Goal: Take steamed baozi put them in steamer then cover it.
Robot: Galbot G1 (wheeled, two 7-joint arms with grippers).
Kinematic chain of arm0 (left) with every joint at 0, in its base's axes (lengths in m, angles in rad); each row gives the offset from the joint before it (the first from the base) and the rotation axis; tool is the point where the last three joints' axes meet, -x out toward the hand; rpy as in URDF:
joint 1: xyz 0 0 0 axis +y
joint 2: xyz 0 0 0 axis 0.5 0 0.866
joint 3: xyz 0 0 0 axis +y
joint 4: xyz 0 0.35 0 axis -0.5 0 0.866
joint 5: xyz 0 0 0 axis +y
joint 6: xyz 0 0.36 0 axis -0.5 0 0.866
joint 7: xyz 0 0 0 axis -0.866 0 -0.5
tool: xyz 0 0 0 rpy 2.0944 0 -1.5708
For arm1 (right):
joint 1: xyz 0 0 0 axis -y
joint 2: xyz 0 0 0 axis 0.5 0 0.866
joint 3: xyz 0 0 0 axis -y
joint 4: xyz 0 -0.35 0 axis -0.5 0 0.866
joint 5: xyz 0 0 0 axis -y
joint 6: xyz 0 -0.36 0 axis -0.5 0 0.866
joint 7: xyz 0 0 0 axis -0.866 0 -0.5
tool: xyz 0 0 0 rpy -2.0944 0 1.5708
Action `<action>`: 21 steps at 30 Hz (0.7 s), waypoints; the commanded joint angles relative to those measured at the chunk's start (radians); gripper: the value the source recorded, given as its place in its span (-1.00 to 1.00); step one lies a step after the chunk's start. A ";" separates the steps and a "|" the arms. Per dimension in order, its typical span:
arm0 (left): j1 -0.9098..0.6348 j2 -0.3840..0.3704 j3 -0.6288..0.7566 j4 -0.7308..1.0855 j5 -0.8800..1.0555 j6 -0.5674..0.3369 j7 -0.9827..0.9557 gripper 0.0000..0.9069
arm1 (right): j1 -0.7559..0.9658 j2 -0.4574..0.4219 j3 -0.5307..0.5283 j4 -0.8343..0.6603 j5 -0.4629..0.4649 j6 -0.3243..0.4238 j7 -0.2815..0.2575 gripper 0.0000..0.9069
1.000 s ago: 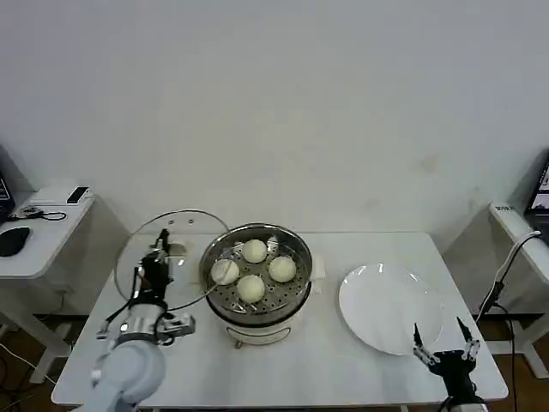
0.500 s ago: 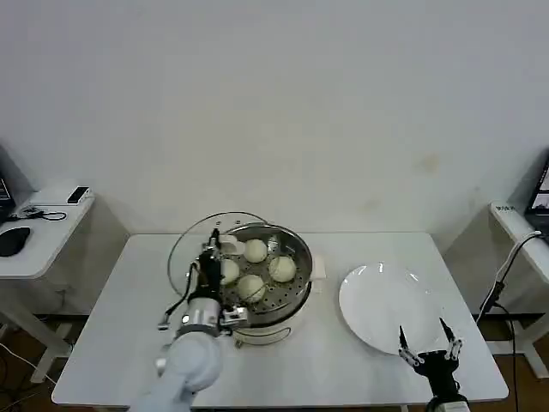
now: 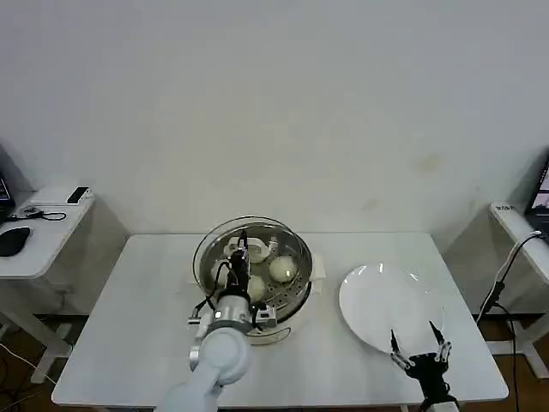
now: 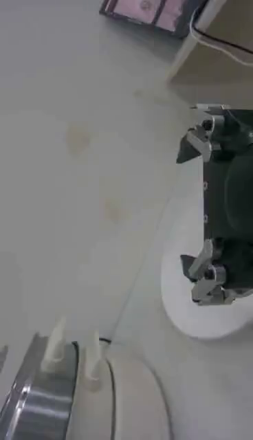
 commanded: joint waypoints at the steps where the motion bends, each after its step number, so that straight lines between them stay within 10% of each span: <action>1: -0.010 -0.026 0.029 0.022 0.043 0.003 0.027 -1.00 | 0.002 0.004 -0.009 -0.012 -0.012 0.003 0.002 1.00; 21: -0.003 -0.027 0.040 0.019 0.068 0.000 0.060 -1.00 | 0.005 0.010 -0.025 -0.015 -0.029 0.002 0.001 1.00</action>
